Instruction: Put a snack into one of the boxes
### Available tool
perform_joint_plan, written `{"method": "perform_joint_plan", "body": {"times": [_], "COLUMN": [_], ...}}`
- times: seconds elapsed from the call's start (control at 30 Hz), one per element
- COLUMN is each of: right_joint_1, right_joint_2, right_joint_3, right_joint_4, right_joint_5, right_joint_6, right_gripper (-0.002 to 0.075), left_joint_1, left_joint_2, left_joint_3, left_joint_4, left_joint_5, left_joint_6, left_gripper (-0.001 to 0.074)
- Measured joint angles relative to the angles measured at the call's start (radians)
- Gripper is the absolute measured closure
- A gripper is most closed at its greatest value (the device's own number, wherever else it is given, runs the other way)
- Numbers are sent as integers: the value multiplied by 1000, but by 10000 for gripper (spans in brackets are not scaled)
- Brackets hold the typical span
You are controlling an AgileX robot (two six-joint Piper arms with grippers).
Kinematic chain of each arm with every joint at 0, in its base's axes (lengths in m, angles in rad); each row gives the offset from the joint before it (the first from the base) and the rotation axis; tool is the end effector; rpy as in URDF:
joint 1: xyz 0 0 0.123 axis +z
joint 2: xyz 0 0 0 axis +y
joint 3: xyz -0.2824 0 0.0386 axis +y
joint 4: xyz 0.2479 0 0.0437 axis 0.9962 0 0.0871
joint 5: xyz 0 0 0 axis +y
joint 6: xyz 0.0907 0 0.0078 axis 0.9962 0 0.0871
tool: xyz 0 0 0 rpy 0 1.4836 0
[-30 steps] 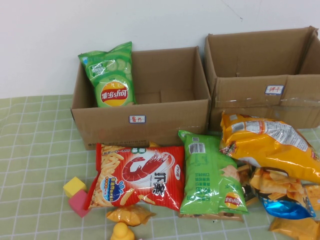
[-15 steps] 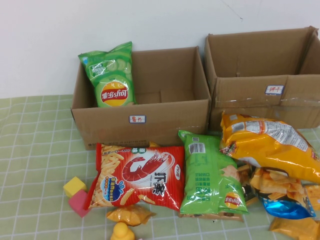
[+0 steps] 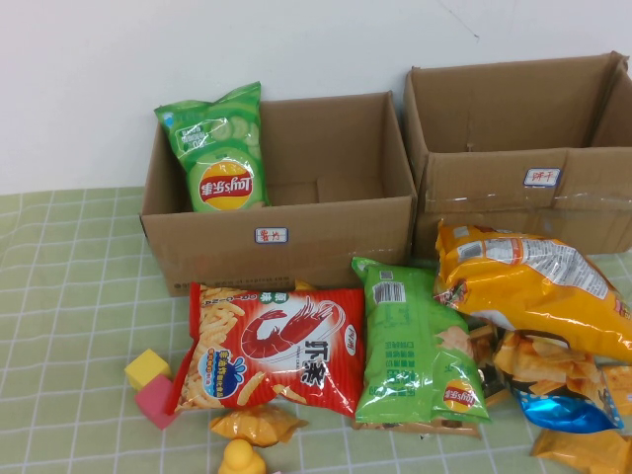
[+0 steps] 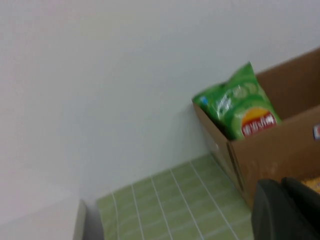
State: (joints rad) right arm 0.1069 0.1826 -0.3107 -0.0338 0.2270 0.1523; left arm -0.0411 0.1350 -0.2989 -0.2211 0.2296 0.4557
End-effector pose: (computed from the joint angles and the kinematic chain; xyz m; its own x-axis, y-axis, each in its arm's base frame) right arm 0.0603 0.0058 0.2861 -0.0232 0.1173 -0.9928 -0.0971 0.9881 0.1190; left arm 0.0535 -0.0068 0.2851 0.0477 0.2359 -0.9706 0.0819 0.9675 0.2391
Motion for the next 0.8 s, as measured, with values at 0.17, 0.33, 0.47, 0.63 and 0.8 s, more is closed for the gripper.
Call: {"method": "perform_joint_plan", "body": {"times": [0.17,0.33,0.47,0.63,0.8], "right_joint_1": [0,0,0,0,0], "right_joint_2": [2,31,98,246,422], "right_joint_3": [0,0,0,-54,-128], "right_joint_4": [2,-32,-70,-72,-71], "right_joint_5": [14,18,30,157,219], "right_joint_6": [0,-40,-126,-183,-253], "right_gripper": [728,728,728,728,728], "left_joint_1": [0,0,0,0,0], "left_joint_2": [0,4,57,179,289], "left_joint_3": [75,93,66,37,37], "left_joint_4": [-6,-43,-48,-50,-61], "left_joint_5": [9,8,73,143,143], "left_joint_6": [0,-34,-55,-83,-111], "left_gripper": [738,737,737,737,737]}}
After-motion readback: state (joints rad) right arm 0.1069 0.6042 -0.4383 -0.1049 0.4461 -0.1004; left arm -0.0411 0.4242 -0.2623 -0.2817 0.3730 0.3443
